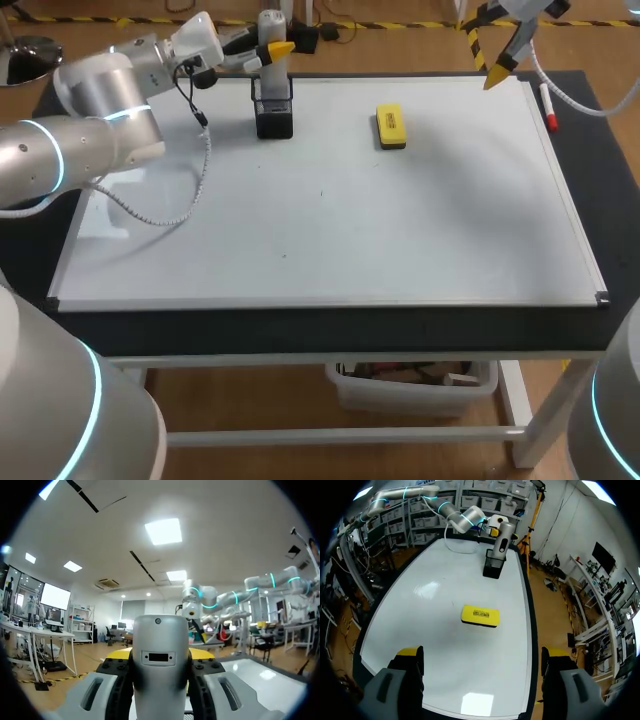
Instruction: Pick up the inspection probe, press it on each red-marked spot on the whiteboard one by one, put down the probe, pick up the eraser, and wipe off all the red marks.
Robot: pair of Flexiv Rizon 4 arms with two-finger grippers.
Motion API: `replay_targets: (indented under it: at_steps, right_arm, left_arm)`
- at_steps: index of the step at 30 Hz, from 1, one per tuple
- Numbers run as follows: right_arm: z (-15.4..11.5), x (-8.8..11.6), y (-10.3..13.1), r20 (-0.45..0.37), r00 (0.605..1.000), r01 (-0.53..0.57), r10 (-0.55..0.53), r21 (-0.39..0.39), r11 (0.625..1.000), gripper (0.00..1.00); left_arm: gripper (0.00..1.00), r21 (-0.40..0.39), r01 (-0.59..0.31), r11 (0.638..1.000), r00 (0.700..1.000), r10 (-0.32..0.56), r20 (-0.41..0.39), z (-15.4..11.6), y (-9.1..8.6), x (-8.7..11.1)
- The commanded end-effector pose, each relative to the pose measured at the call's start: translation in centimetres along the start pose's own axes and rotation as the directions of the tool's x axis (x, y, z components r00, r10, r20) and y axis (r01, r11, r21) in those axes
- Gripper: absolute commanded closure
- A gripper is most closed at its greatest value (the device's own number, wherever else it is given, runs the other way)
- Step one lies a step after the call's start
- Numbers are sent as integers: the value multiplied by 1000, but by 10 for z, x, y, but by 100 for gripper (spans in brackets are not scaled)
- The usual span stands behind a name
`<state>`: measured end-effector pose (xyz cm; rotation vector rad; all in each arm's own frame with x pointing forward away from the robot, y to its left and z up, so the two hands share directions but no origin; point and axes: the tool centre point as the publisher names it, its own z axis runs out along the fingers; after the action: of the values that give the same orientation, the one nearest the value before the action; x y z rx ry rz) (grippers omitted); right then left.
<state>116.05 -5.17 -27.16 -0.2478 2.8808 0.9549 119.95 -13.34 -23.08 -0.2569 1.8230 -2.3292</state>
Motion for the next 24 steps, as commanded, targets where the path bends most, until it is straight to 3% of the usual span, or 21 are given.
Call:
replay_targets:
  at_steps: [1, 21, 22, 23, 24]
  right_arm:
    - [-1, -1, 0, -4, 1000, 1, -1, 4, 1000, 0]
    - [-1, -1, 0, -4, 1000, 1, -1, 4, 1000, 0]
    - [-1, -1, 0, -4, 1000, 1, -1, 4, 1000, 0]
    - [-1, -1, 0, -4, 1000, 1, -1, 4, 1000, 0]
    - [-1, -1, 0, -4, 1000, 1, -1, 4, 1000, 0]
  left_arm:
    - [100, 10, 14, 1000, 997, -14, -75, 1, 13, -10]
    - [98, 3, 73, 997, 994, -73, -81, -11, 38, -8]
    - [60, 5, 76, 997, 993, -75, -89, -12, 38, -7]
    - [42, 4, 76, 997, 993, -75, -90, -12, 38, -6]
    - [0, 3, 75, 997, 993, -74, -91, -12, 38, -5]
